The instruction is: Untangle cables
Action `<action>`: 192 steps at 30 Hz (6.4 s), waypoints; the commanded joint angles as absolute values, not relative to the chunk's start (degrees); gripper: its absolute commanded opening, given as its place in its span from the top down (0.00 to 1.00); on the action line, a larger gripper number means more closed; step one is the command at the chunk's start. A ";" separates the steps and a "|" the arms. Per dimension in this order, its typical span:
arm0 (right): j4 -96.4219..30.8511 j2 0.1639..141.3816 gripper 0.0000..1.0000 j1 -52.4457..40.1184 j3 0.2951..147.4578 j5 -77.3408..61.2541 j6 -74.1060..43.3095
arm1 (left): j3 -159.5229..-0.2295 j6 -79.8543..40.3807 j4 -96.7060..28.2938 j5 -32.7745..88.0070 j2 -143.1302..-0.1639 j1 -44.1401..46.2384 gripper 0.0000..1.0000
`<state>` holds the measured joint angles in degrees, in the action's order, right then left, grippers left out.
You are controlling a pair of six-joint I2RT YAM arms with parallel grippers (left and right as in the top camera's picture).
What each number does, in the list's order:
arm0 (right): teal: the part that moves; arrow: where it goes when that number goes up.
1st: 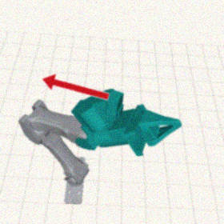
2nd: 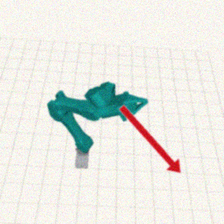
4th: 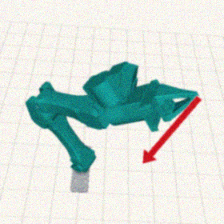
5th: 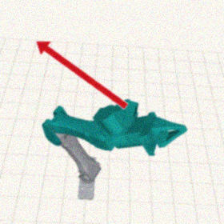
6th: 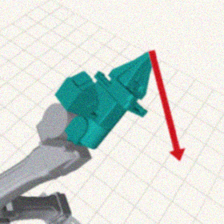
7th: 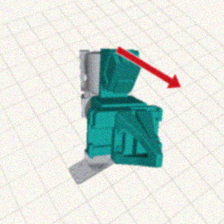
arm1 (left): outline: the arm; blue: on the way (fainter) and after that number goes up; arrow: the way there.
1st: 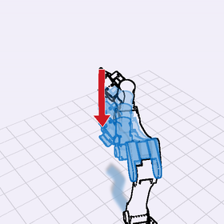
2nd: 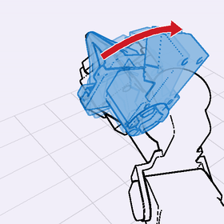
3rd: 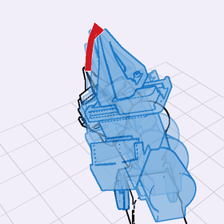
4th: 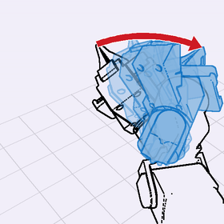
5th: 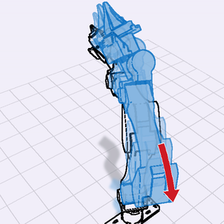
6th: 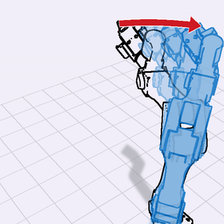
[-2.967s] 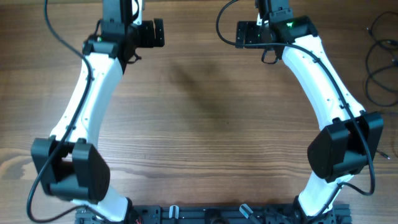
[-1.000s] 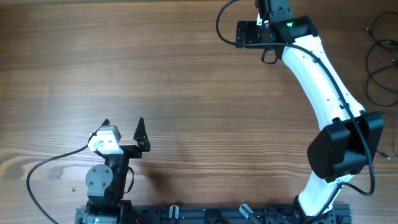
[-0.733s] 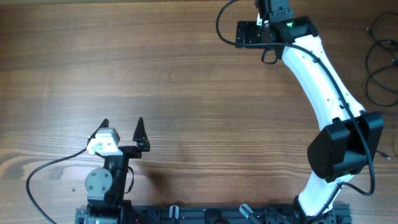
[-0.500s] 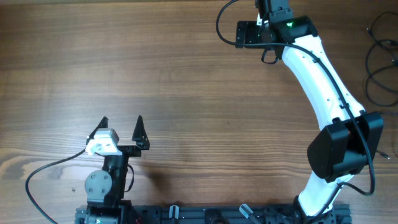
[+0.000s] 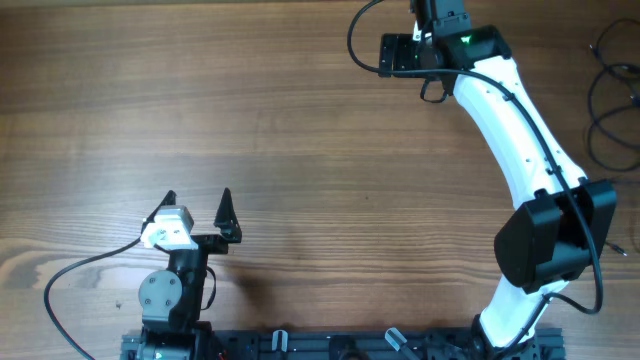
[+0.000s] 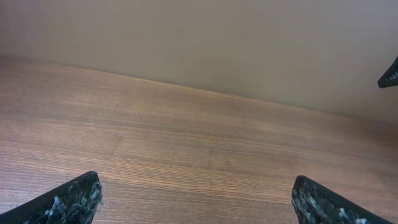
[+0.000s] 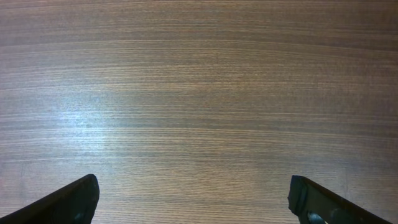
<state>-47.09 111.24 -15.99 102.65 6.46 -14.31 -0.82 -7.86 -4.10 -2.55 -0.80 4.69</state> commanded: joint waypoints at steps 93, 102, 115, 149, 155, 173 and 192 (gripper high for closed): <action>-35.66 105.10 0.00 -16.05 97.97 11.44 -13.61 | -0.36 7.09 -3.86 -4.14 -0.27 3.57 0.00; -25.17 90.80 0.00 -15.31 78.30 14.00 -11.97 | -0.36 7.09 -3.86 -4.14 -0.30 3.57 0.00; -6.24 67.79 0.00 -14.59 50.24 12.82 -13.76 | -0.36 7.11 -3.84 -4.14 -0.32 3.57 0.00; -3.11 10.24 0.00 -6.39 7.79 2.90 -10.48 | -0.36 7.09 -3.86 -4.14 -0.32 3.57 0.00; -4.32 6.52 0.00 -5.54 7.79 2.90 -8.97 | -0.36 7.09 -3.86 -4.14 -0.32 3.57 0.00; -3.49 0.21 0.00 -3.11 4.23 -0.78 -8.97 | -0.36 7.09 -3.84 -4.14 -0.32 3.57 0.00; 0.40 0.21 0.00 -3.03 0.27 -5.65 -1.32 | -0.36 7.09 -3.86 -4.14 -0.32 3.57 0.00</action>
<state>0.21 1.15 -3.42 0.40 -4.29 -5.28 -0.80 6.42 -4.05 -3.62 -0.80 3.99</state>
